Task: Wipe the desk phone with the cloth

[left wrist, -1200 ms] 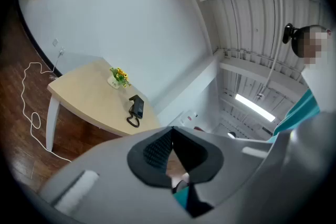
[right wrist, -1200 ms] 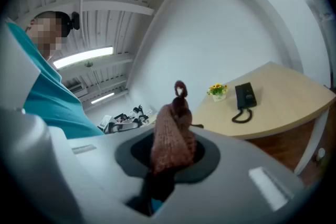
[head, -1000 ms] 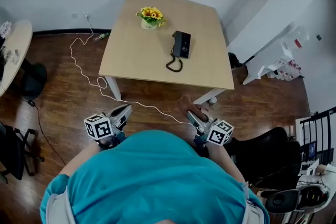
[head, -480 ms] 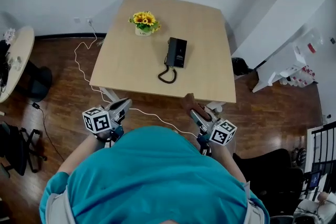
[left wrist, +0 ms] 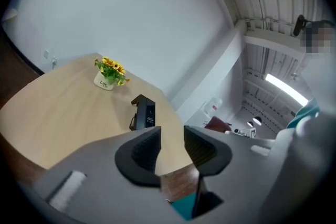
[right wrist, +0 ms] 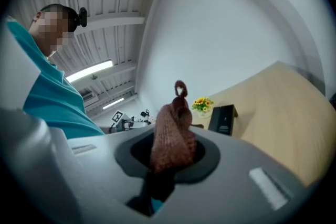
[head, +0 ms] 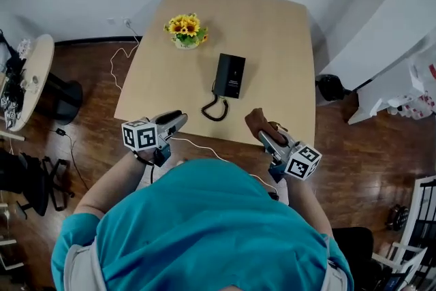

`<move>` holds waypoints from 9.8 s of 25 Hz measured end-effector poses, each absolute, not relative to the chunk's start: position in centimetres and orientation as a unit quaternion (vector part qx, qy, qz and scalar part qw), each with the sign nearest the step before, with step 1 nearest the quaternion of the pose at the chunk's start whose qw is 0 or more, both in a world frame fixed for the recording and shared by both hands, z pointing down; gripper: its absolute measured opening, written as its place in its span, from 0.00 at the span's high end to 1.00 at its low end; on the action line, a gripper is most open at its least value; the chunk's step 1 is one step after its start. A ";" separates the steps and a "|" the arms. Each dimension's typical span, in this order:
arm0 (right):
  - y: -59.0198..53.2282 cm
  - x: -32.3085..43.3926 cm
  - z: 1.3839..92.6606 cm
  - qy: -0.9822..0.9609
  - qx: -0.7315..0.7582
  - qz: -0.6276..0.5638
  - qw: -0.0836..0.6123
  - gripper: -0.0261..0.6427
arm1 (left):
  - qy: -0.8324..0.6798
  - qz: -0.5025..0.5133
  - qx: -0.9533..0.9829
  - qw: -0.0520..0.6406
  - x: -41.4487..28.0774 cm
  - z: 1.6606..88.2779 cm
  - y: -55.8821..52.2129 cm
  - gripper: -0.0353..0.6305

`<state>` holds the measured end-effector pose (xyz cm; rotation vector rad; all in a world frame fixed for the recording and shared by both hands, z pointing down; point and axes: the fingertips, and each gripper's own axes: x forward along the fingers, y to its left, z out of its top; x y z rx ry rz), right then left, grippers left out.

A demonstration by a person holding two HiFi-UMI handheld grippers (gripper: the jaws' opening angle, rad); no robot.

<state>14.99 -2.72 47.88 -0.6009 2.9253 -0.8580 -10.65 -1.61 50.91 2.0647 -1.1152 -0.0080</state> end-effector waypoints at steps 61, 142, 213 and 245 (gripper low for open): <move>-14.4 0.8 36.2 0.980 0.082 -0.086 -0.157 0.87 | 0.012 0.069 0.955 0.288 -0.6 46.7 -12.4 0.68; -3.0 1.2 44.2 0.924 0.066 0.209 -0.314 0.87 | -0.102 -0.212 0.835 0.497 -5.6 39.8 -19.1 0.68; -3.8 1.8 38.4 0.992 -0.060 0.035 -0.108 0.87 | -0.116 -0.437 0.755 0.475 -8.9 34.9 -19.4 0.68; -10.9 4.5 33.0 0.884 0.109 -0.384 0.245 0.87 | 0.042 -0.324 0.836 0.441 -4.2 33.9 -12.7 0.68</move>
